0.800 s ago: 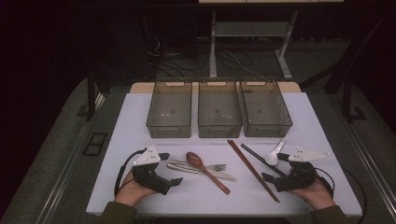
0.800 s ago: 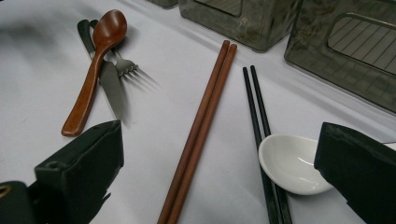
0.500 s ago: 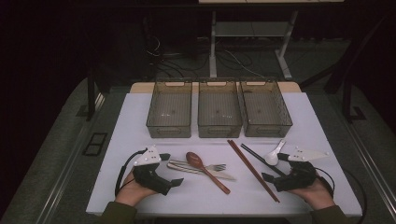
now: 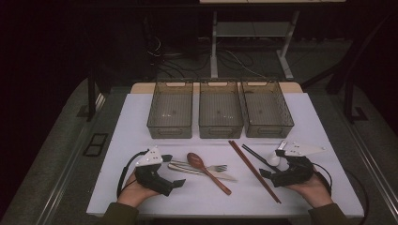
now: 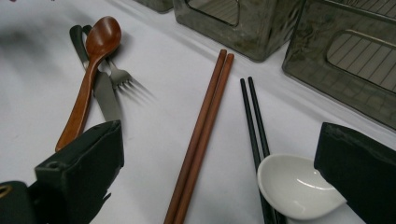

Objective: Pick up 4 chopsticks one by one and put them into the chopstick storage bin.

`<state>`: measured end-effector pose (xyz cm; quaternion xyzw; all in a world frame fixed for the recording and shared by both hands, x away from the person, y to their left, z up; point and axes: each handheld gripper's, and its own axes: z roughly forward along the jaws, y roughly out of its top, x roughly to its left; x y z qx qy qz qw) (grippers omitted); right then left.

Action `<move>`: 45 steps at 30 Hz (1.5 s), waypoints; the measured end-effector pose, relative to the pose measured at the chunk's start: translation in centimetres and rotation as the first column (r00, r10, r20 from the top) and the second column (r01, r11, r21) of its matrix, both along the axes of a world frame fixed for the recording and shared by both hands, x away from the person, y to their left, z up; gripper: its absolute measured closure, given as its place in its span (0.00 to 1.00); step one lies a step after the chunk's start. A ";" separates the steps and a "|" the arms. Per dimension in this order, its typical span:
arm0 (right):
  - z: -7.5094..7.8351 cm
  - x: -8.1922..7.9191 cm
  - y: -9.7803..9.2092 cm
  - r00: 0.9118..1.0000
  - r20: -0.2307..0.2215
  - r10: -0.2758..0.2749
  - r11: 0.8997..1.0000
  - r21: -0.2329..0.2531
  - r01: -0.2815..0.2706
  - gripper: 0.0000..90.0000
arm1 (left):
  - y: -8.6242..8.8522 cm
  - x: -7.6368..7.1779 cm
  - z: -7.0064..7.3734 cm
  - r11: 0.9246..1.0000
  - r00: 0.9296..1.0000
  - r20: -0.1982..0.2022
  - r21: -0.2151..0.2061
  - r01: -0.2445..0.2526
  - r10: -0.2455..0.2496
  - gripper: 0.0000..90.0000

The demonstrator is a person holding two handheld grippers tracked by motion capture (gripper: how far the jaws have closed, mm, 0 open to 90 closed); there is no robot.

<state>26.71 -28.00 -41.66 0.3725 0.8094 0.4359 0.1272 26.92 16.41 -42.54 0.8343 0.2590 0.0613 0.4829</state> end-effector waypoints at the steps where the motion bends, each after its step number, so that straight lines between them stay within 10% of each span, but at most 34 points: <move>1: 0.0 0.2 0.1 1.000 -0.004 -0.002 1.000 -0.001 0.002 0.02 | 0.0 0.0 0.0 1.000 1.000 0.000 0.000 0.001 -0.001 0.00; 45: -1.9 5.6 6.9 0.992 -0.125 0.013 0.990 -0.138 -0.030 0.66 | -0.3 0.0 -0.3 1.000 1.000 -0.004 0.013 0.009 -0.009 0.00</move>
